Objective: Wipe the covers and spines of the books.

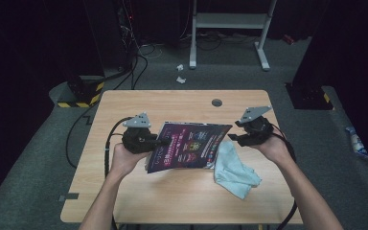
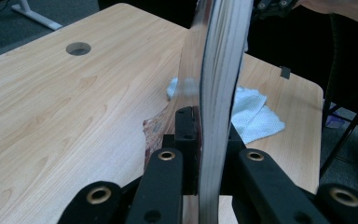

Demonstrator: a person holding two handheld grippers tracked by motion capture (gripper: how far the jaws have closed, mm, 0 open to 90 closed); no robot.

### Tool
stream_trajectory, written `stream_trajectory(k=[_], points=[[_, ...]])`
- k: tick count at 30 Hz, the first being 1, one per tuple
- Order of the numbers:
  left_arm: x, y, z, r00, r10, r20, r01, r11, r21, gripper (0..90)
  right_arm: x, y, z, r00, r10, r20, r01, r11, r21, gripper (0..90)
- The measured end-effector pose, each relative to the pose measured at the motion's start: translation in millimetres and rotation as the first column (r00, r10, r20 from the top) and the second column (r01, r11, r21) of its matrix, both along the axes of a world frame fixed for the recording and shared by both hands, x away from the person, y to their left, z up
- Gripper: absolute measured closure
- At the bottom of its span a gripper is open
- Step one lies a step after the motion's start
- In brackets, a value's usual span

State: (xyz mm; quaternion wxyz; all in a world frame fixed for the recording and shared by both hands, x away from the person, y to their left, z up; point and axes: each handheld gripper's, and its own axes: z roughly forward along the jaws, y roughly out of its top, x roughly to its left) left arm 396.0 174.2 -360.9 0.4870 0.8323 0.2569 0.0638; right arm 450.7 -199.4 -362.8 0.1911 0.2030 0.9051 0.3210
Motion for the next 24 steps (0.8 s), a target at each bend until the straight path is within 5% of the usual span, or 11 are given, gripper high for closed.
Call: stream_trajectory(k=[5,13,20,24], points=[[-0.2,-0.4,0.0,0.9999,-0.013,-0.001,0.013,0.9999,-0.008,84.0,14.6,26.3,4.8,0.9961,0.086,-0.022,-0.087,0.994,-0.066,41.9],[4.9,-6.0,0.5,0.9996,-0.029,-0.006,0.029,0.9995,-0.011,84.0,26.8,41.5,-9.0,0.9847,0.136,-0.109,-0.149,0.982,-0.114,47.1],[11.5,-2.2,-2.1,0.9998,-0.011,-0.016,0.011,0.9999,-0.008,83.8,20.8,40.4,-13.7,0.9774,0.173,-0.121,-0.191,0.97,-0.15,74.3],[19.0,0.6,-5.5,0.9992,0.015,-0.038,-0.015,0.9997,-0.017,83.3,11.8,39.9,-12.5,0.9783,0.186,-0.091,-0.199,0.965,-0.169,78.6]])
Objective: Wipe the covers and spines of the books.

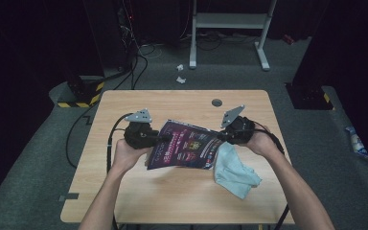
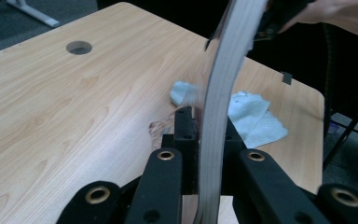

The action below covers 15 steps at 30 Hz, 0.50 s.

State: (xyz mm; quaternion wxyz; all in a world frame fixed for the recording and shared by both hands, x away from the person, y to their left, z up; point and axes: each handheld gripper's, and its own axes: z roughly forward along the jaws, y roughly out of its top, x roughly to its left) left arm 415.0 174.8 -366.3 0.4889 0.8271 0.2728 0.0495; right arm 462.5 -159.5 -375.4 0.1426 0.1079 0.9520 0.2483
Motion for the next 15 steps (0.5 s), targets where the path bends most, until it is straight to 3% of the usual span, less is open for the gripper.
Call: stream_trajectory(k=[8,15], points=[[5.8,1.0,-3.6,0.9982,0.057,0.016,-0.058,0.998,0.027,76.4,-9.9,-1.0,4.7,0.9993,-0.009,0.035,0.009,1.0,0.006,80.8],[10.0,-1.1,-8.3,0.9928,0.117,0.023,-0.119,0.9905,0.069,65.1,-16.2,-0.9,10.5,0.9997,0.008,0.022,-0.008,1.0,0.023,82.3]])
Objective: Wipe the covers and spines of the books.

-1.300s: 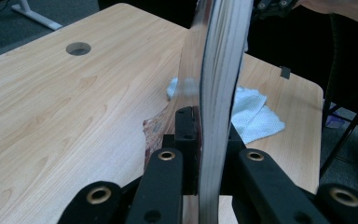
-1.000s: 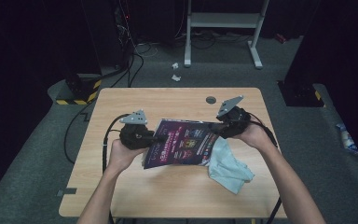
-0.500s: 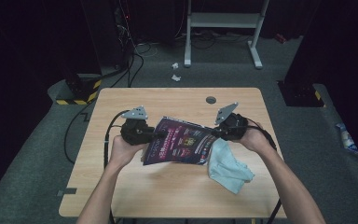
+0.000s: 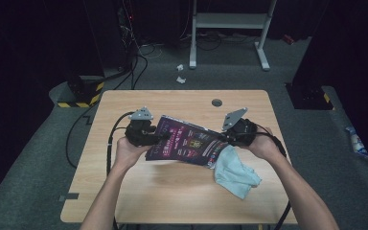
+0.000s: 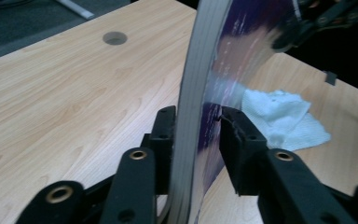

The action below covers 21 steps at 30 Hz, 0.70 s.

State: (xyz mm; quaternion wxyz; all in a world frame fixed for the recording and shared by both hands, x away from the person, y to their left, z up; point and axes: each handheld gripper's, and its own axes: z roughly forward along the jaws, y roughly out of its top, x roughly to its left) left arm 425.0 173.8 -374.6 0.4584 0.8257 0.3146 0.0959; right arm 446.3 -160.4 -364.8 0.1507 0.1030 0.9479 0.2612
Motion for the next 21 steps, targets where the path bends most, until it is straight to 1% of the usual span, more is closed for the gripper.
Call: stream_trajectory(k=[4,5,7,10,13,17,19,20,21], points=[[2.1,0.2,-2.1,0.9994,0.033,-0.01,-0.033,0.9993,0.018,56.4,-5.0,0.6,3.9,0.9997,0.022,0.011,-0.022,1.0,0.013,83.1],[2.9,1.3,-3.0,0.9989,0.043,-0.016,-0.043,0.9989,0.016,54.1,-6.0,0.6,5.0,0.9996,0.026,0.012,-0.026,1.0,0.012,83.2],[2.7,3.1,-5.4,0.9976,0.068,-0.015,-0.068,0.9977,0.0,50.0,-8.3,-0.4,7.7,0.9995,0.029,0.01,-0.03,0.999,0.02,83.4],[2.6,5.6,-10.3,0.9952,0.096,-0.022,-0.096,0.9954,-0.002,45.9,-9.6,-3.6,11.6,0.9996,0.028,0.005,-0.028,0.999,0.037,83.6],[3.4,9.4,-15.2,0.9928,0.115,-0.032,-0.115,0.9933,-0.002,43.8,-11.0,-7.5,14.2,0.9998,0.017,-0.006,-0.017,0.999,0.045,83.7],[3.3,12.8,-17.7,0.9882,0.147,-0.044,-0.147,0.9891,-0.008,41.4,-12.5,-11.8,16.3,0.9999,-0.002,-0.015,0.003,0.999,0.048,83.8],[2.3,13.7,-20.1,0.9859,0.162,-0.043,-0.162,0.9868,0.0,40.7,-12.2,-14.2,17.8,0.9993,-0.019,-0.033,0.021,0.998,0.063,83.8],[1.5,14.1,-22.5,0.9845,0.17,-0.044,-0.169,0.9855,0.011,40.4,-11.5,-15.1,18.0,0.9991,-0.022,-0.037,0.024,0.997,0.072,83.8],[0.6,14.3,-25.0,0.9834,0.175,-0.049,-0.174,0.9846,0.014,40.0,-10.5,-16.6,19.3,0.9983,-0.041,-0.042,0.044,0.996,0.077,83.8]])
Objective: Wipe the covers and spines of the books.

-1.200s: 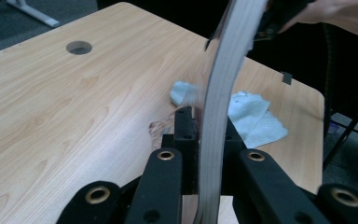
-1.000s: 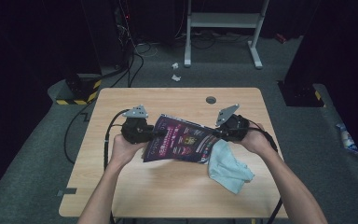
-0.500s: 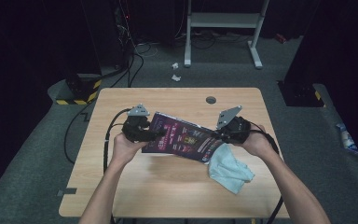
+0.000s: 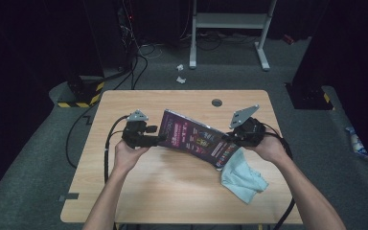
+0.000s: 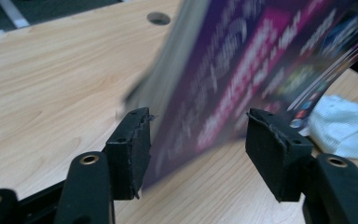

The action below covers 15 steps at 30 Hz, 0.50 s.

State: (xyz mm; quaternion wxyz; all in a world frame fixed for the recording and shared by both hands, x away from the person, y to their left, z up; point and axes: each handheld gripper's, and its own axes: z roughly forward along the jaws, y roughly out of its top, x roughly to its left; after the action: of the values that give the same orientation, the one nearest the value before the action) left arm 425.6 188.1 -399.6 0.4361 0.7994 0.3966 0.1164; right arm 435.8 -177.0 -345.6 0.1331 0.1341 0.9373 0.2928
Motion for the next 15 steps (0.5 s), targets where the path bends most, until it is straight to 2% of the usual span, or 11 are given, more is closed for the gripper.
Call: stream_trajectory(k=[4,10,13,15], points=[[-3.0,2.0,-10.1,0.9997,0.018,-0.017,-0.018,0.9996,0.022,39.6,4.2,-4.9,2.2,0.9984,-0.052,-0.021,0.052,0.998,0.027,83.8],[-9.7,4.0,-28.2,0.9974,0.053,-0.048,-0.051,0.9971,0.057,39.3,9.7,-10.3,4.8,0.9892,-0.133,-0.063,0.136,0.989,0.059,83.8],[-13.0,4.8,-38.5,0.9935,0.09,-0.069,-0.082,0.9904,0.111,38.8,12.3,-12.6,7.8,0.9789,-0.186,-0.085,0.192,0.978,0.078,83.7],[-14.8,5.3,-43.5,0.9922,0.096,-0.08,-0.085,0.9881,0.128,38.4,14.7,-13.8,9.7,0.9705,-0.218,-0.103,0.227,0.969,0.091,83.7]])
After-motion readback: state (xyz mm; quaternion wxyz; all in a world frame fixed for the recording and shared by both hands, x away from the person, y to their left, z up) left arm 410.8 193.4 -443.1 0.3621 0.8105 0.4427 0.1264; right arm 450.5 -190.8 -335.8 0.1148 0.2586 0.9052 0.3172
